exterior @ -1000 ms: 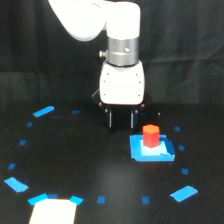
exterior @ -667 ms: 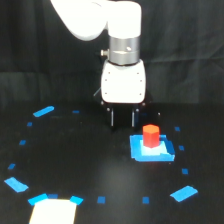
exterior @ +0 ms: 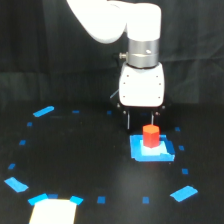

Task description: Pick up the red object from the table

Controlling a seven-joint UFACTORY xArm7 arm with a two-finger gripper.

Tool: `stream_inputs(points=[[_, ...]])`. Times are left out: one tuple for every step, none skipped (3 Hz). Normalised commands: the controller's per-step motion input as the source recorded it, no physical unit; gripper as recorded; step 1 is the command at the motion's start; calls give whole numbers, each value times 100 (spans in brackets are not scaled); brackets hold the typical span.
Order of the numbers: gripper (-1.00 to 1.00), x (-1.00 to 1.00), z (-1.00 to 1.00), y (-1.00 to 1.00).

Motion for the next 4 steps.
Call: stream_inputs(points=[[-100, 33, -77, -100], [-100, -81, 82, -12], [-100, -100, 100, -46], [-98, -37, 100, -98]])
